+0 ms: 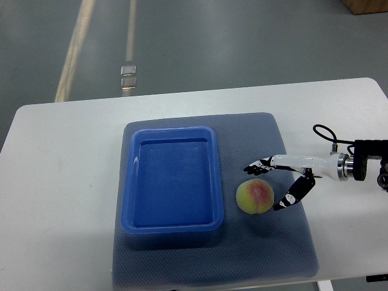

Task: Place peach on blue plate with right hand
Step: 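Close the right hand fingers around the peach, then lift the peach with the right hand and carry it over the tray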

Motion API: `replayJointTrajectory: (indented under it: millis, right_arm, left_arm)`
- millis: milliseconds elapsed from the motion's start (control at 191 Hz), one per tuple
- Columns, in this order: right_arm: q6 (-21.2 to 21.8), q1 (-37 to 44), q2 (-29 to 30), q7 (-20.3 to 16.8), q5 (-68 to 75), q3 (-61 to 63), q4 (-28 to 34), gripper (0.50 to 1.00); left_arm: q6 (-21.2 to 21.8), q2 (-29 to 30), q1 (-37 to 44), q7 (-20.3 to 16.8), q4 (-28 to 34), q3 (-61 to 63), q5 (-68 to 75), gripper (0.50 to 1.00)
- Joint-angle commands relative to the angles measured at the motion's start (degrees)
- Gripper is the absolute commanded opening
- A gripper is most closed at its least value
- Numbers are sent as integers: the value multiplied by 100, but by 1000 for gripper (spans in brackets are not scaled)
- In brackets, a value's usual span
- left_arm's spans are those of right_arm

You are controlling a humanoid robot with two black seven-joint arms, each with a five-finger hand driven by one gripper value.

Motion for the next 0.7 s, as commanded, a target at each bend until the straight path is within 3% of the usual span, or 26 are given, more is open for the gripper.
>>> replayJointTrajectory:
  millis: [0,16,21,31,94,100,110,189,205,247,561,692]
  right_arm:
    - [-146,-52,50,33,-17,0,3,799]
    - [-146,-52,50,33,-17,0,3,799]
    - [-207,-70,102,59,-25,-8,3,726]
    - [-207,-70,111,59,-34,-8,3,711]
    - [-216,-79,111,68,-43,-8,3,701]
    - [-242,-122,120,77,-104,-17,3,658]
    - [-251,-131,129,77,-122,-8,3,646]
    - [-278,-158,147,86,-149,-8,3,623]
    - [-339,-158,191,86,-149,0,20,582]
    - [-374,-140,164,121,-140,9,64,541]
    - [-172,343,-319,139,247,106,504,533]
    - [-32,906,-425,95,897,106,600,533]
  left_arm:
    - [-1,0,0,1,7,-1,-6,1000]
    - [-1,0,0,1,7,-1,-6,1000]
    - [-1,0,0,1,7,-1,-6,1000]
    - [-1,0,0,1,7,-1,-6,1000]
    - [-1,0,0,1,7,-1,-6,1000]
    - [-1,0,0,1,15,-1,-6,1000]
    - [-1,0,0,1,15,-1,-6,1000]
    - [-1,0,0,1,15,-9,-6,1000]
    - [-1,0,0,1,15,-9,-6,1000]
    - [-1,0,0,1,15,-1,-6,1000]
    - [-1,0,0,1,7,-1,-6,1000]
    - [-1,0,0,1,7,-1,-6,1000]
